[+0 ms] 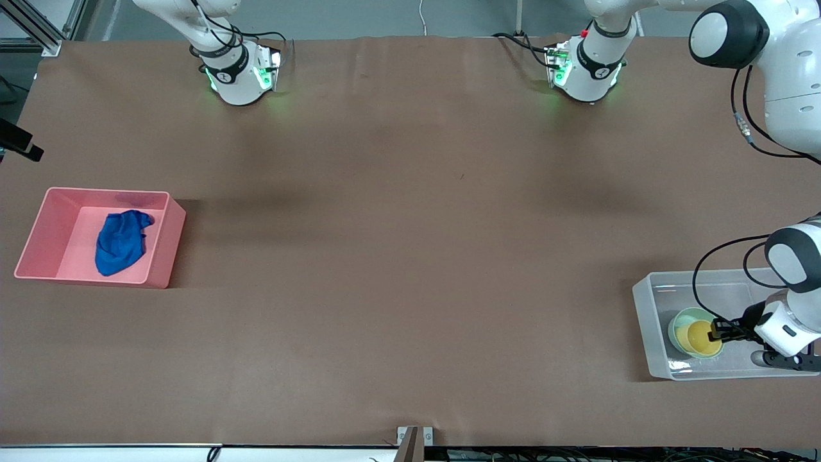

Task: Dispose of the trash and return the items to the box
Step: 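Carry the yellow cup with the left gripper into the green bowl, then open the left gripper and lift it away from the cup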

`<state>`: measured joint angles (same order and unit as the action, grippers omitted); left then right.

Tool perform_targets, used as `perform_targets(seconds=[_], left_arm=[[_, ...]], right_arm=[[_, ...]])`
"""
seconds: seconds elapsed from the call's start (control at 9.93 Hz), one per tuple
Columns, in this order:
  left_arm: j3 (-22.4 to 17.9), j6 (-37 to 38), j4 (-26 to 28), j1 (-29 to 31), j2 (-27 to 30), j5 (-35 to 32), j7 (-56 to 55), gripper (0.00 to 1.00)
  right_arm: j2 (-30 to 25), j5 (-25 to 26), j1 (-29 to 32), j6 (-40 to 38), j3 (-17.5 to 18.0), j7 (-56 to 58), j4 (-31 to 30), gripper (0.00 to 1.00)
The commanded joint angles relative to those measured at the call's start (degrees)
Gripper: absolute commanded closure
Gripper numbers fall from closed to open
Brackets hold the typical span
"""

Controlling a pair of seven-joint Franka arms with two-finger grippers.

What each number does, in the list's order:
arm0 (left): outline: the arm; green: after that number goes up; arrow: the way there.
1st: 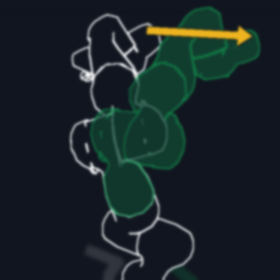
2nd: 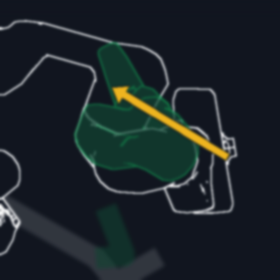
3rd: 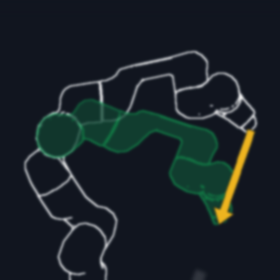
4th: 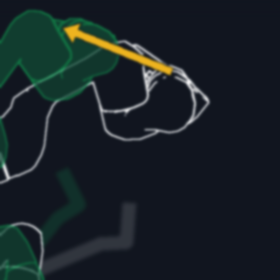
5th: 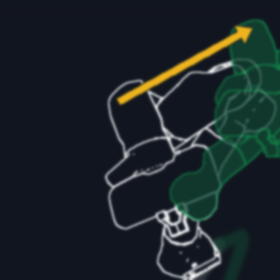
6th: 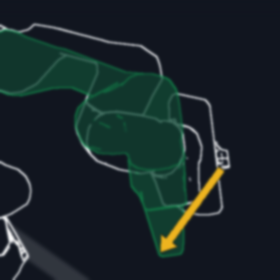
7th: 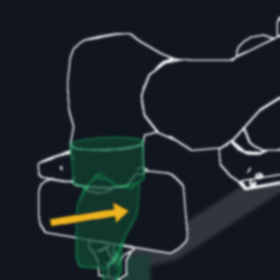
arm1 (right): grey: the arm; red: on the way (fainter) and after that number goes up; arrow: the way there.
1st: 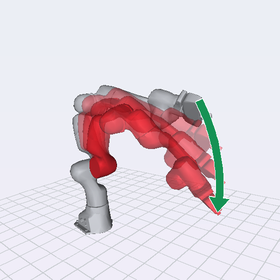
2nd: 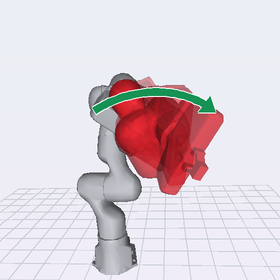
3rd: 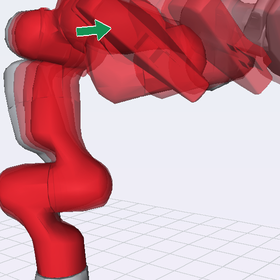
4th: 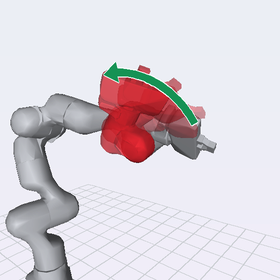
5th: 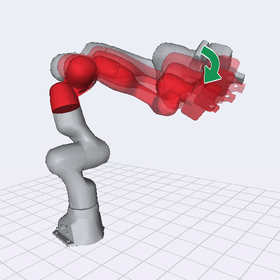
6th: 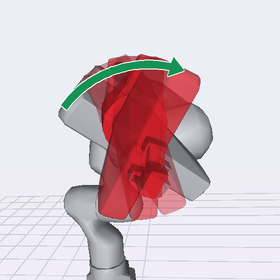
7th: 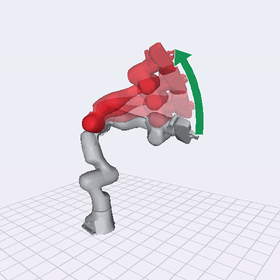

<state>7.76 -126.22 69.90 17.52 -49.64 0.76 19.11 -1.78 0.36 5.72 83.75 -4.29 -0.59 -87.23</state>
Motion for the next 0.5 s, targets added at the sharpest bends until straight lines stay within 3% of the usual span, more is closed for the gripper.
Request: perform_targets(seconds=[0.0,0.1,0.3,0.4], left_arm=[[0.0,1.3,2.8,-0.3,3.2,-1.1,0.0,0.17],[0.4,2.9,2.8,-0.5,5.0,-1.1,-0.1,0.14],[2.0,4.9,2.9,-1.2,9.0,-1.2,-0.1,0.01],[2.1,7.3,3.0,-2.1,12.1,-1.2,-0.1,0.0]], right_arm=[[0.0,-0.2,0.1,-0.6,0.1,-0.3,0.5,0.0],[0.0,-0.2,0.1,-0.6,0.1,-0.3,0.5,0.0],[0.0,-0.2,0.1,-0.6,0.1,-0.3,0.4,0.0],[0.0,-0.2,0.2,-0.6,0.1,-0.3,0.4,0.0]])
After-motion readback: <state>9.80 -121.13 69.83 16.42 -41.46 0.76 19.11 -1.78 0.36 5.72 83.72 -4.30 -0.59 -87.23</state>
